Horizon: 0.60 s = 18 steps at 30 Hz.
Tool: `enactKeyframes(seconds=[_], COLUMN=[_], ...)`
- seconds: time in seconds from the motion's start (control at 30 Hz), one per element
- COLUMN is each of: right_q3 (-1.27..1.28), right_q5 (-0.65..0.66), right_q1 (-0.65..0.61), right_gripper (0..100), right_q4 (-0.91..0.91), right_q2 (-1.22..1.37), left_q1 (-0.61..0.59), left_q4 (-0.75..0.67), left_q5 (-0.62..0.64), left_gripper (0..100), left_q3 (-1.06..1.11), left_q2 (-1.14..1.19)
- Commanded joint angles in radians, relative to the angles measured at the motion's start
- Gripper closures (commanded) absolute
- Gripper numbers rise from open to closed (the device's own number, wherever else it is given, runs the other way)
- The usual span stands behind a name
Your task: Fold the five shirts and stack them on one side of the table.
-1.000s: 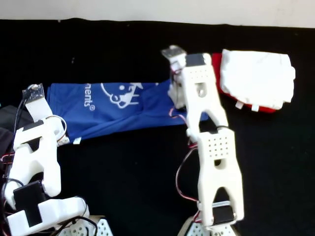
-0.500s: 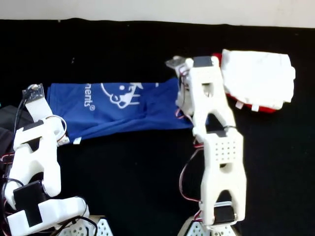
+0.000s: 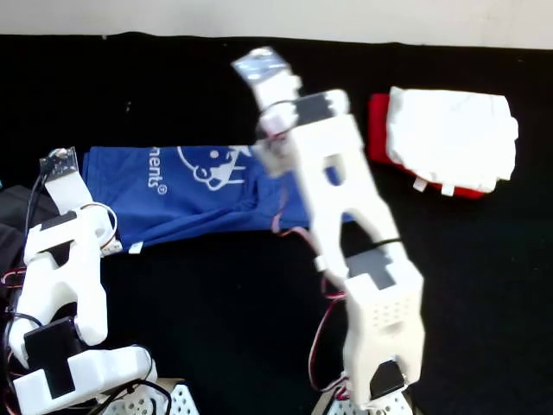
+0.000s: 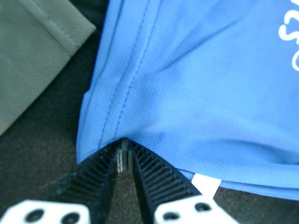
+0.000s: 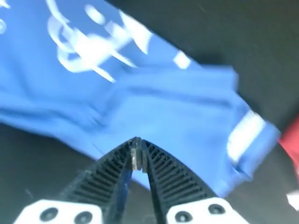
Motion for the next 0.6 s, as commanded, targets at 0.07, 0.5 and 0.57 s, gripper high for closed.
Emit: enactKeyframes(seconds=[0.07,0.5,0.57], right_q3=[-0.01,-0.171,-0.188], right_q5=[-0.046,-0.04,-0.038], right_q1=[-0.113,-0.197,-0.197], right_gripper=[99.2,99.2,99.2], right_q4=[-0.151,0.031,0.091], right_q2=[0.139,0.302,0.302], left_q1=[-0.01,-0.01,-0.01], left_q4=[-0.026,-0.026,-0.026], left_q5=[0.006,0.006,0.006], left_gripper=[99,99,99], left_q3=[-0.002,-0.002,-0.002], left_q2=[0.001,0.001,0.001])
